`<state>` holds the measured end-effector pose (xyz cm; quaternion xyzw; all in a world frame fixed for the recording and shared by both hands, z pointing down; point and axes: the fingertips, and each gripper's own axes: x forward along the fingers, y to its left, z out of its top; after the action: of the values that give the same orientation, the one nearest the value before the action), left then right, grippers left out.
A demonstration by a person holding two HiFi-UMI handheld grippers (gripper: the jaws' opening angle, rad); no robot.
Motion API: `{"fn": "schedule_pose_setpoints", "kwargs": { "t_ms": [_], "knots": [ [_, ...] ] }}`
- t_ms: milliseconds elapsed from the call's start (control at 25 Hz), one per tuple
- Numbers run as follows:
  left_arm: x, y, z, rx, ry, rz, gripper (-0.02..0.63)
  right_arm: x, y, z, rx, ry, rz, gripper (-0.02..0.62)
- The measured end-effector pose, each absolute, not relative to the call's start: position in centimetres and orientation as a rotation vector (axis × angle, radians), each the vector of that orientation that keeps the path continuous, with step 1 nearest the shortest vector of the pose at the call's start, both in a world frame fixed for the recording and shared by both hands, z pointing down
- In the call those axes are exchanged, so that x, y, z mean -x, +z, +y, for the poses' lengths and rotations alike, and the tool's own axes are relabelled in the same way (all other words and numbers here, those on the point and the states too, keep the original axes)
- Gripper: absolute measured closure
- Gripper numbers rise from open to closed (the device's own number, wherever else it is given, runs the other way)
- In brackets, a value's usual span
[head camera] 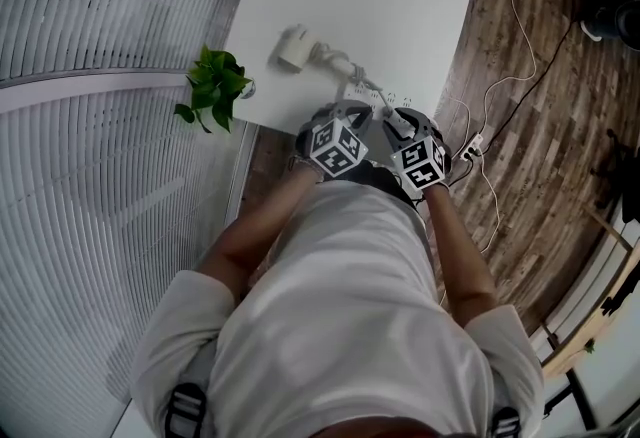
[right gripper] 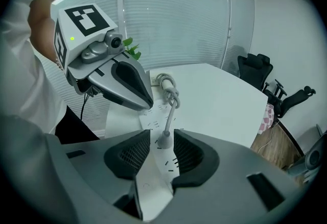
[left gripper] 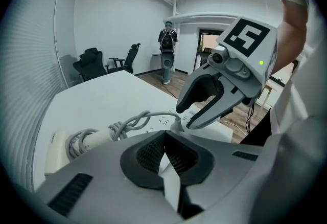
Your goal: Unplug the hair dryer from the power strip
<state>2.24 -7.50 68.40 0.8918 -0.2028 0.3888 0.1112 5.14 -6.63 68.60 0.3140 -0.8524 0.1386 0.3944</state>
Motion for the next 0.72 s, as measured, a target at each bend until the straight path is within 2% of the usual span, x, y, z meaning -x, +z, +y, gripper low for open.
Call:
{"fn": "schedule_pose_setpoints", "kwargs": {
  "t_ms": [720],
  "knots": [
    [-3.6,72.4,-8.5,-2.584,1.313,-0.539,0.575,-4.2,71.0,-7.3,-0.715,0.309,-2.128,0.445]
  ]
}}
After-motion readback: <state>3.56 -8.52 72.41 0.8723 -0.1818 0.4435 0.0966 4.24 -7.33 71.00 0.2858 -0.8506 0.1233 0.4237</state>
